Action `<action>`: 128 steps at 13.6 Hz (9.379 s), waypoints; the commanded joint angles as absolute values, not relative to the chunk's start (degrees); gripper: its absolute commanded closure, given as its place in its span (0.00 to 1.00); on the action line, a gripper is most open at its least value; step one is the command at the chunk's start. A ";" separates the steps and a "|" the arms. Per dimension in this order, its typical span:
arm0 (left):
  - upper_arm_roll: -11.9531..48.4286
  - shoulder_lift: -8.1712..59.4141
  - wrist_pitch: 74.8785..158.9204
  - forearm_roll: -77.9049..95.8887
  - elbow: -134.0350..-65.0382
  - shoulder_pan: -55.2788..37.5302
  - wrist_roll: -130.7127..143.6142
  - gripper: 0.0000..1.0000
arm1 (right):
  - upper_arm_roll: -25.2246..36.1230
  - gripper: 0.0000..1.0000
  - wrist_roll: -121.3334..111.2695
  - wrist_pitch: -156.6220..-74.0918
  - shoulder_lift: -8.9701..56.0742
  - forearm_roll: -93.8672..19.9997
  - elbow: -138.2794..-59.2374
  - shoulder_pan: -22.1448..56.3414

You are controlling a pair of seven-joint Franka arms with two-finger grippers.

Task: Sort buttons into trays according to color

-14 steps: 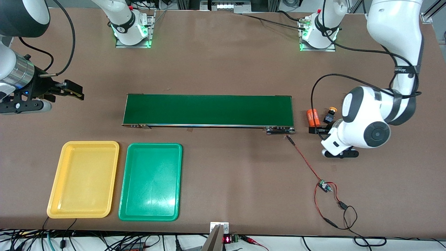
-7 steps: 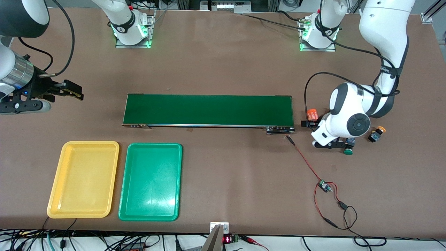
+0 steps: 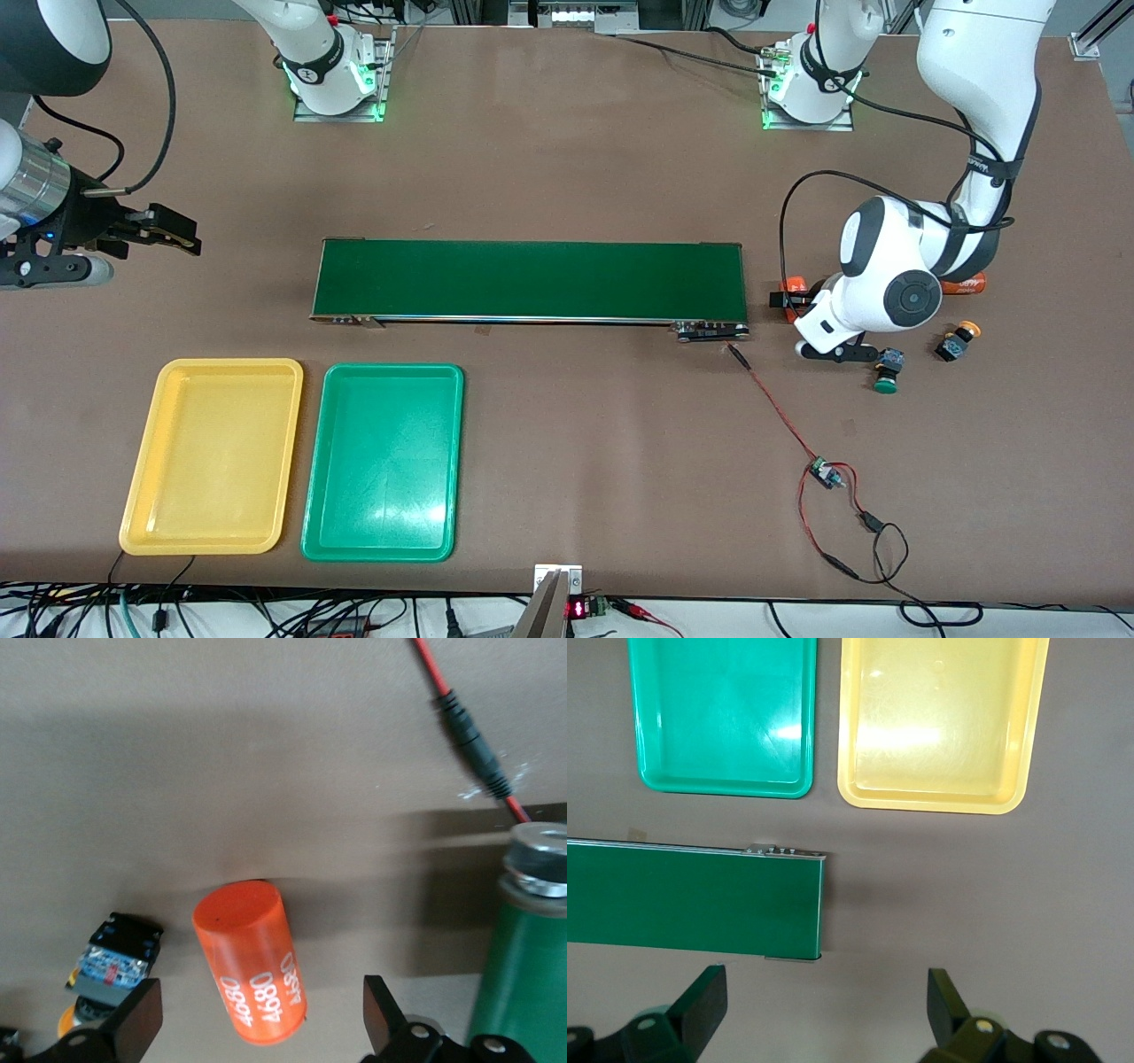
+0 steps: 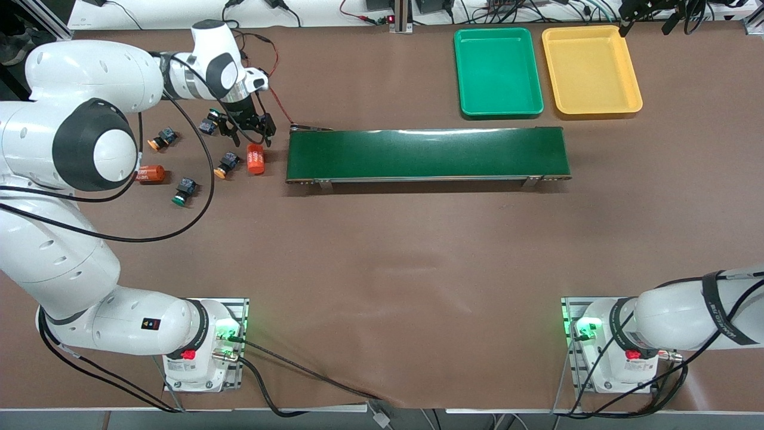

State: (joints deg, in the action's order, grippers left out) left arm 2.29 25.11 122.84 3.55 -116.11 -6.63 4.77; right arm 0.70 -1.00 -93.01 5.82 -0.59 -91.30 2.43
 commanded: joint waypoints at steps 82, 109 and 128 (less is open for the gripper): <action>12.66 33.58 101.59 3.50 -91.21 13.97 -31.38 0.00 | 0.26 0.00 0.35 -88.42 3.08 -0.18 -91.76 -0.09; 13.01 22.94 135.97 4.83 -128.41 16.08 -27.33 0.60 | 0.26 0.00 0.35 -88.33 3.08 -0.26 -91.76 0.09; 31.55 17.22 118.56 4.66 -113.21 12.67 3.94 0.89 | 0.26 0.00 -0.44 -87.98 3.16 -0.35 -91.76 0.17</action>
State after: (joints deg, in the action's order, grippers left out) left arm 31.11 15.67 119.90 3.62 -115.86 14.46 0.38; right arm 0.55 -0.31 -88.26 3.46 -0.59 -91.60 0.25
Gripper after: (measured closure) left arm 0.573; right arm 0.000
